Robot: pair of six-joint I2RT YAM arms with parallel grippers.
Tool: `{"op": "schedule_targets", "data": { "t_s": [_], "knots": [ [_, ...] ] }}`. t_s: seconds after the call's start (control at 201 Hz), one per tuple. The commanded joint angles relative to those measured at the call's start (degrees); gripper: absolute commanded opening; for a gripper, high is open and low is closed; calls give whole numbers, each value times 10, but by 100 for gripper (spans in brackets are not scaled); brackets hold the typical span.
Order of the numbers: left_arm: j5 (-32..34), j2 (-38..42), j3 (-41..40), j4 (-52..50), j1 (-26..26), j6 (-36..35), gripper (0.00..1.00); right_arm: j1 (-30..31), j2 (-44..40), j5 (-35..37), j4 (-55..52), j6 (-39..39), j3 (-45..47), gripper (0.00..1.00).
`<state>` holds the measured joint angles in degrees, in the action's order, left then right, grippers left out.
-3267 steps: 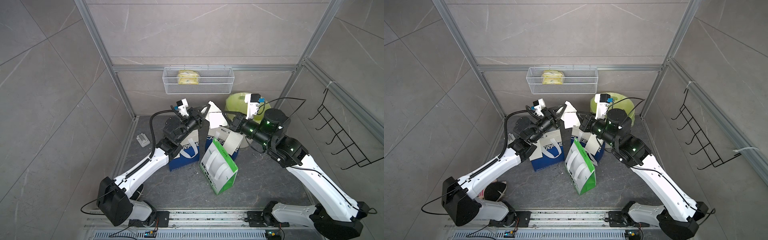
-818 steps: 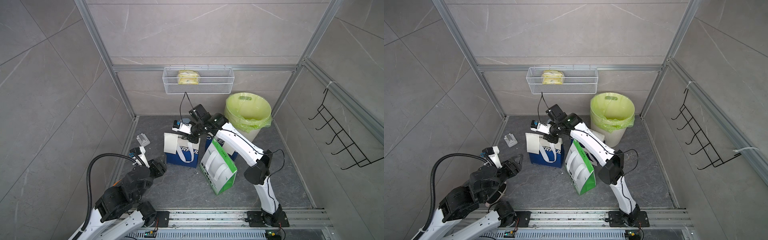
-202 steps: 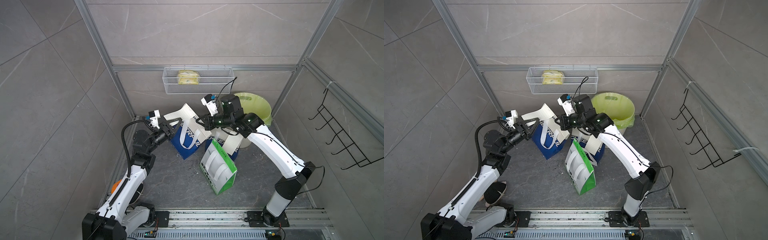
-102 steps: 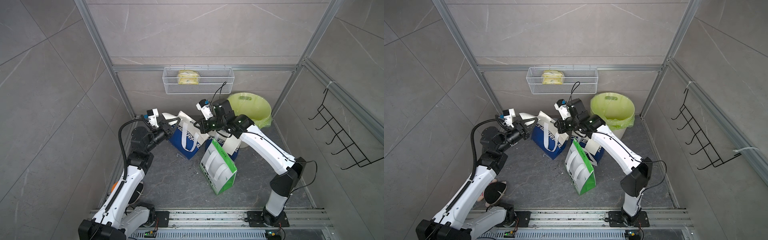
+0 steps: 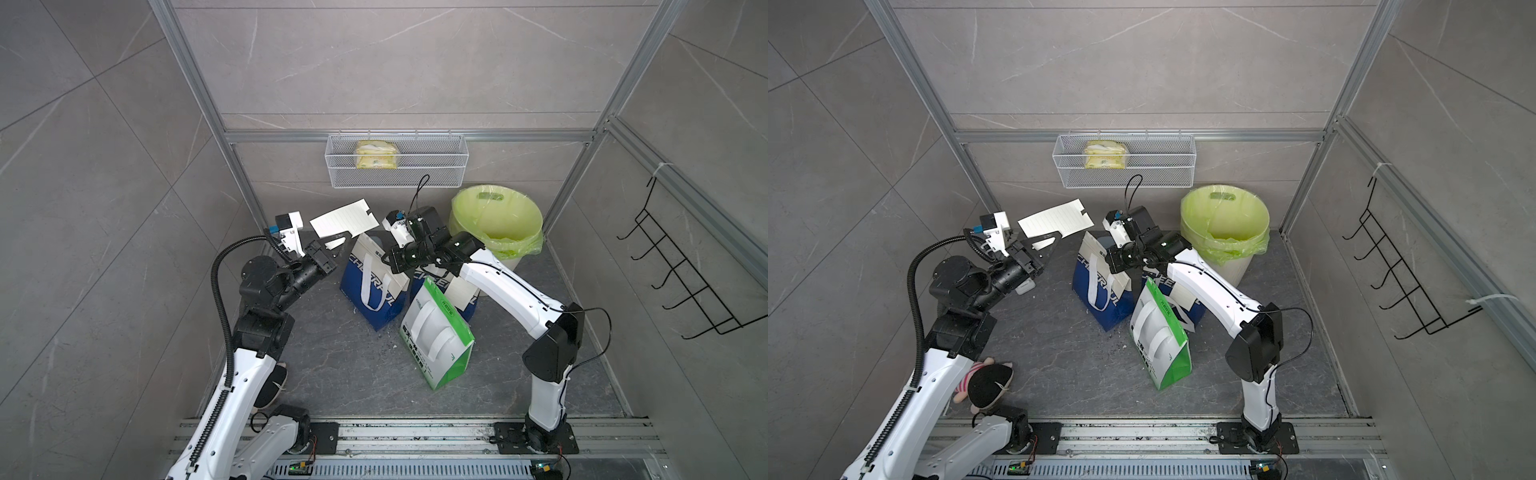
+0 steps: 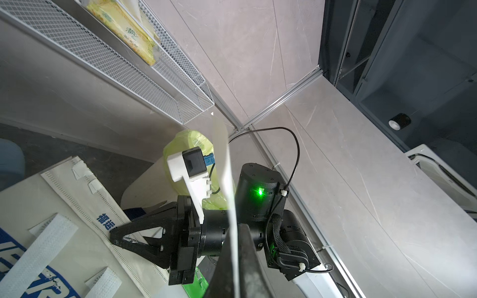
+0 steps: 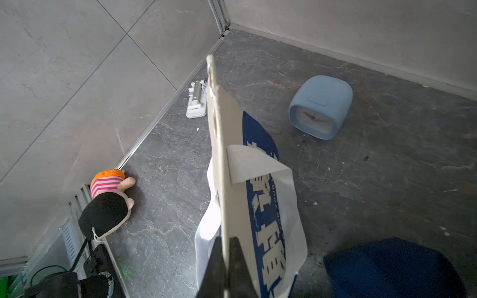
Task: Shred takeout receipts and throw away
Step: Place the takeout bag at the center of the board, then shred the takeout receipt.
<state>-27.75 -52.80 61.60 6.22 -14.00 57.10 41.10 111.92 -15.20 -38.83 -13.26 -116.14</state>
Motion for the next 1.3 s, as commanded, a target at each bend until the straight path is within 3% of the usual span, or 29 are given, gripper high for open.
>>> {"op": "schedule_targets", "data": {
  "t_s": [0.0, 0.055, 0.139, 0.189, 0.304, 0.448, 0.737, 0.831, 0.981, 1.299],
  "knots": [
    [24, 21, 38, -69, 0, -73, 0, 18, 40, -25, 5, -23, -52, 0],
    [34, 27, 46, -99, 0, -94, 0, 23, 60, -21, -11, -27, -81, 3],
    [37, 33, 50, -119, 0, -110, 0, 26, 76, -23, -27, -34, -105, 39],
    [37, 35, 55, -134, 0, -123, 0, 27, 69, -27, -14, -37, -99, 52],
    [42, 34, 66, -165, 0, -143, 0, 27, 33, -41, 31, -33, -62, 67],
    [27, 28, 72, -167, 0, -158, 0, 26, -30, -6, 35, 10, -21, 71],
    [-59, -19, 109, -166, -17, -222, 0, -34, -221, 25, 103, 121, 177, 74],
    [-66, -41, 123, -172, -72, -298, 0, -61, -280, -11, 126, 166, 228, 75],
    [11, -59, 151, -219, -172, -475, 0, -108, -346, -64, 117, 191, 246, 77],
    [-30, -69, 143, -236, -221, -668, 0, -133, -432, -174, 121, 258, 275, 79]
  ]
}}
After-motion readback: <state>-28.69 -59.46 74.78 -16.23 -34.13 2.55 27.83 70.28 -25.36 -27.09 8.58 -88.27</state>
